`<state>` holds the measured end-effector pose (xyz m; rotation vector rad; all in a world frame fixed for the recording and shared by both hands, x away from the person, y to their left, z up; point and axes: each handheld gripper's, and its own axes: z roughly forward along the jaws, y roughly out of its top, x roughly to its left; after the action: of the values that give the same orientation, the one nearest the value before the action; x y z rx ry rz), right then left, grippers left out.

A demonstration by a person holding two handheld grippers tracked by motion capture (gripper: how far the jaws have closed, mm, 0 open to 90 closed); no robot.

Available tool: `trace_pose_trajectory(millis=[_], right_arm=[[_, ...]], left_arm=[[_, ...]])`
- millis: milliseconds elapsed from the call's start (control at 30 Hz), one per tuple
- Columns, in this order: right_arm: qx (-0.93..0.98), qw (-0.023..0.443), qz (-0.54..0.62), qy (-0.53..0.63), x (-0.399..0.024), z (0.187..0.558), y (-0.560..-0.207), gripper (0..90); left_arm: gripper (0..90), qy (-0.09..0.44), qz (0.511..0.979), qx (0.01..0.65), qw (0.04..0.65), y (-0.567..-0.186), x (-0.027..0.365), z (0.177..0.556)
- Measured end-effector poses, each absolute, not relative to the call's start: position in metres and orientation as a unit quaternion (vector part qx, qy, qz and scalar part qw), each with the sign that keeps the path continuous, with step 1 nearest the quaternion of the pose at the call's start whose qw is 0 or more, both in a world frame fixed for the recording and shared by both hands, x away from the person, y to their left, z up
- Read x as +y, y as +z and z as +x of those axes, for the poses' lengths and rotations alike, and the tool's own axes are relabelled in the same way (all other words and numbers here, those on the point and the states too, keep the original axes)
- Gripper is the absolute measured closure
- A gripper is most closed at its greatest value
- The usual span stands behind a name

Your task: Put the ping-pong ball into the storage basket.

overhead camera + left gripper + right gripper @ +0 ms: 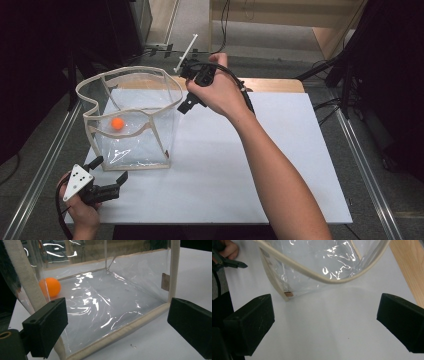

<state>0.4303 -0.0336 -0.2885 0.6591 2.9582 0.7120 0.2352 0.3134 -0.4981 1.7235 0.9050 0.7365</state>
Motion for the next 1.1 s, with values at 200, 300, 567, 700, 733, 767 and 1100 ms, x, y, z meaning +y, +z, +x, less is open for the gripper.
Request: trace_pose_trajectory(millis=[200,300,567,700,733,767,1100], right_arm=[[0.949,0.012,0.214,0.23,-0.042,0.426,-0.301,0.0],[0.95,0.01,0.211,0.23,-0.045,0.424,-0.307,0.0],[0.95,0.013,0.215,0.227,-0.051,0.415,-0.321,0.0],[0.951,0.015,0.211,0.227,-0.055,0.412,-0.326,0.0],[0.95,0.015,0.211,0.229,-0.056,0.411,-0.327,0.0],[0.951,0.016,0.211,0.226,-0.057,0.41,-0.329,0.0],[0.948,0.018,0.213,0.234,-0.067,0.401,-0.343,0.0]], left_arm=[[3.6,0.306,0.715,0.375,0.505,-0.498,0.313,0.235],[3.6,0.307,0.716,0.373,0.503,-0.498,0.313,0.235],[3.6,0.308,0.716,0.373,0.504,-0.498,0.313,0.235],[3.6,0.308,0.716,0.373,0.504,-0.498,0.313,0.235],[3.6,0.308,0.716,0.373,0.504,-0.498,0.313,0.235],[3.6,0.307,0.716,0.373,0.504,-0.498,0.313,0.235],[3.6,0.308,0.717,0.373,0.502,-0.498,0.313,0.235]])
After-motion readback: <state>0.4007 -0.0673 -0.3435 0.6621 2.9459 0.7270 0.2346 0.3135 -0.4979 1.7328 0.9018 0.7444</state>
